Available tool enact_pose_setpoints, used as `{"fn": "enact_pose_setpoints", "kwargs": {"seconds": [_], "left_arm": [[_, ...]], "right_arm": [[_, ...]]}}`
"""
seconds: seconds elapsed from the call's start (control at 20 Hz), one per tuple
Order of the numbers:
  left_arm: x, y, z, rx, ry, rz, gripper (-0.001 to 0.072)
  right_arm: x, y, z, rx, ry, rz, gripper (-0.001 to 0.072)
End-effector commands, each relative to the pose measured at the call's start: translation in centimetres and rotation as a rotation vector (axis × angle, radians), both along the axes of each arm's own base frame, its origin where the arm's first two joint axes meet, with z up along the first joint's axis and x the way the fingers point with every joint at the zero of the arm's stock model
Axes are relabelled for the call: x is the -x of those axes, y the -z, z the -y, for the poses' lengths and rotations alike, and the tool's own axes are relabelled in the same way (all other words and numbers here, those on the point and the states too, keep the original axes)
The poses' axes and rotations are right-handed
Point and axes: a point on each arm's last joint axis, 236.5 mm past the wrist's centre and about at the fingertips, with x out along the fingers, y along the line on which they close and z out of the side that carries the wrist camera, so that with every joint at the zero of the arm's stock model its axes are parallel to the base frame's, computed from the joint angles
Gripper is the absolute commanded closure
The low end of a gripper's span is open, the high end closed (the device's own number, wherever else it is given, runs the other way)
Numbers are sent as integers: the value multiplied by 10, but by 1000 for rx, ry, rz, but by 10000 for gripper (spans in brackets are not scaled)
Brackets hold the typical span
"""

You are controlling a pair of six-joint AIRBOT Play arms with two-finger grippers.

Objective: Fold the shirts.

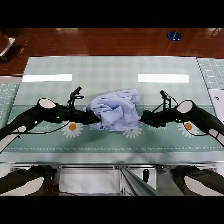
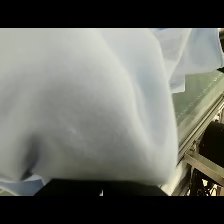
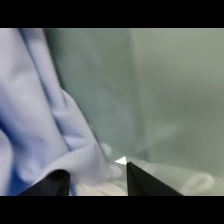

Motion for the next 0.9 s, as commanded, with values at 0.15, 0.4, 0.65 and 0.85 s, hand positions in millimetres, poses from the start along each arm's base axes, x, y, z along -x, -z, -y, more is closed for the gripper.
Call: {"fn": "enact_pose_setpoints", "kwargs": {"seconds": [0.15,0.4,0.65,0.85], "left_arm": [[-9,1,-5,-9,-29,17,686],[-72,-81,-27,70,-90,205,686],[-137,-321,-113,100,-335,777,687],[-91,-495,-153,9,-410,1210,687]], "right_arm": [[-38,-8,-31,-58,-45,70,603],[-67,-80,-47,-97,-226,232,692],[-142,-332,24,134,-130,752,693],[-79,-516,46,228,-144,1105,693]]}}
